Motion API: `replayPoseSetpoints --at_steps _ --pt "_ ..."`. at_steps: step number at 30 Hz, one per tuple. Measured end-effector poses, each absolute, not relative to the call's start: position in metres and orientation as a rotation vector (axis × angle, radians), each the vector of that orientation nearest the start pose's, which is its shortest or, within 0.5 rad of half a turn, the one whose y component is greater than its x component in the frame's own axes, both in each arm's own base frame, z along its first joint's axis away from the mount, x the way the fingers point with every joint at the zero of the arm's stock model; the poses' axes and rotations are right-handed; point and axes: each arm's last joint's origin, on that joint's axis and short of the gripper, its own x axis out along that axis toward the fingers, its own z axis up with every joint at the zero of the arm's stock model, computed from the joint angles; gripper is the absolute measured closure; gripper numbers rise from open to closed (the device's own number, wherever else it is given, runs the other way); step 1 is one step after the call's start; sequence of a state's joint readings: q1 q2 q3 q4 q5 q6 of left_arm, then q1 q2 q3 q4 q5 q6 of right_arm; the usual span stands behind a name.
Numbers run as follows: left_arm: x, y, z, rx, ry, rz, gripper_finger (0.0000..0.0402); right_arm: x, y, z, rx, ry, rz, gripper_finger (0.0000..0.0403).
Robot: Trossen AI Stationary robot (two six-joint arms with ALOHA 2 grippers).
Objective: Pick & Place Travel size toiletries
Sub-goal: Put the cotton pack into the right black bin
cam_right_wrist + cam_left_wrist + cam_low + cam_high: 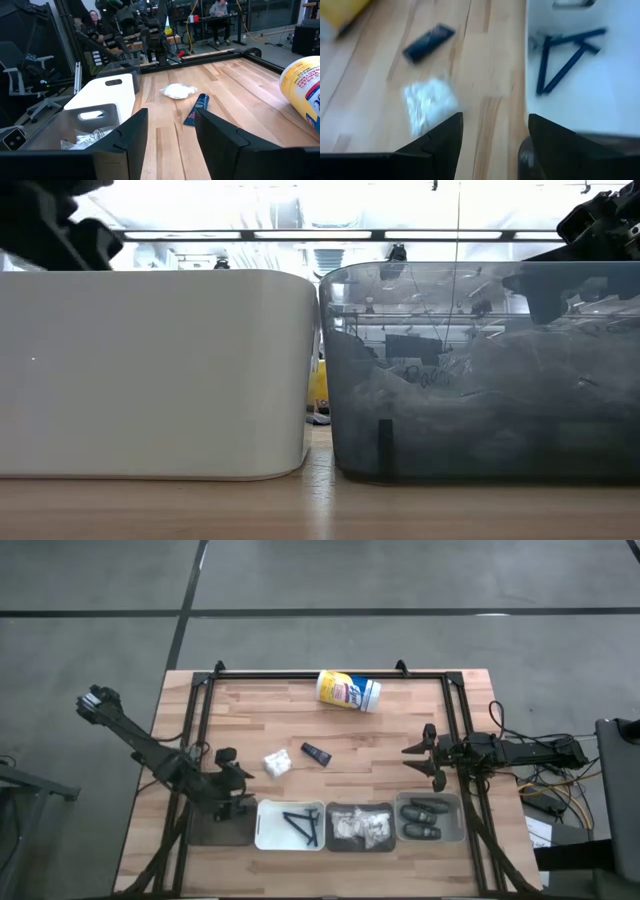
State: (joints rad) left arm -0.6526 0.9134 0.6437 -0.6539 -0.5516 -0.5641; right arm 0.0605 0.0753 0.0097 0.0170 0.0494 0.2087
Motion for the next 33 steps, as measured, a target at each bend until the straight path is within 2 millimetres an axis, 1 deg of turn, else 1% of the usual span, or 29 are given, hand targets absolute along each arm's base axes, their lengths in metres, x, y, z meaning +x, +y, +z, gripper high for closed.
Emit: replayPoseSetpoints --at_steps 6,10,15,20,24,33 --pt "0.156 -0.084 0.24 -0.032 0.645 0.123 0.0174 0.102 0.005 0.162 0.206 0.05 0.006 0.0264" --pt "0.163 -0.074 0.24 -0.085 0.634 0.186 0.0174 0.102 0.005 0.162 0.206 0.05 0.006 0.0277" --pt "0.173 -0.059 0.236 -0.144 0.646 0.292 0.0174 0.102 0.005 0.162 0.206 0.05 0.006 0.0291" --pt "0.186 -0.048 0.226 -0.144 0.686 0.382 0.0174 0.102 0.005 0.162 0.206 0.05 0.006 0.0306" --pt "0.199 -0.043 0.213 -0.137 0.726 0.431 0.0174 0.102 0.005 0.162 0.206 0.05 0.006 0.0319" --pt "0.227 -0.034 0.185 -0.124 0.801 0.473 0.0174 0.102 0.005 0.162 0.206 0.05 0.006 0.0346"
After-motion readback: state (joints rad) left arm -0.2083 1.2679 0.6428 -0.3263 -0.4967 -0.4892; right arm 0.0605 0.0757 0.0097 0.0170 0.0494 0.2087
